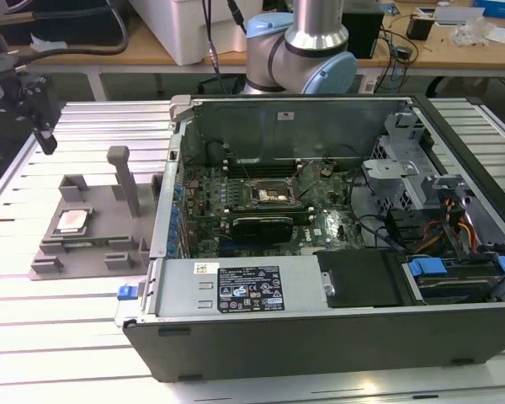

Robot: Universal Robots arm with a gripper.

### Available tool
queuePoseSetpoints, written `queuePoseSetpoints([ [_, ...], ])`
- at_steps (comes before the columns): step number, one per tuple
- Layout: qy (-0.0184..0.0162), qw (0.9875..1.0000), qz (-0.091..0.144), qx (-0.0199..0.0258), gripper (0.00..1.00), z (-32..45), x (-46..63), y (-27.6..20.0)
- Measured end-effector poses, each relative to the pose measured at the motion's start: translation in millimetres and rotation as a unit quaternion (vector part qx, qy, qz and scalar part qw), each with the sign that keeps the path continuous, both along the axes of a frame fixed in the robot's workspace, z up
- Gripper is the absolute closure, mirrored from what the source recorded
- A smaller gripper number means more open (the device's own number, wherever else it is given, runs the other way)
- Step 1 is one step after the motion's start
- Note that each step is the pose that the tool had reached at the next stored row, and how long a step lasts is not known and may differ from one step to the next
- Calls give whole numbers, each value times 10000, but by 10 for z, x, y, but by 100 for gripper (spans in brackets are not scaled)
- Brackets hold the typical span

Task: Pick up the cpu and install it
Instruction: 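Pick up the cpu and move it towards the insertion slot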

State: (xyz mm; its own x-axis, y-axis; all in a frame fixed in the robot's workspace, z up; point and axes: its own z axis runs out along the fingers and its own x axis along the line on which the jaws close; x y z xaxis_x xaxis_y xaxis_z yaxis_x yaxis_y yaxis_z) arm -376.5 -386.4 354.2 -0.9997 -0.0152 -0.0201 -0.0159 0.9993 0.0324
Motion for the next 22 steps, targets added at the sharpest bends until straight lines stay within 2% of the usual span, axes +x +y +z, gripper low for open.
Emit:
queuePoseSetpoints([
  [19,0,10000,0,0,34,-167,0,0],
  [22,2,10000,0,0,34,-223,0,0],
])
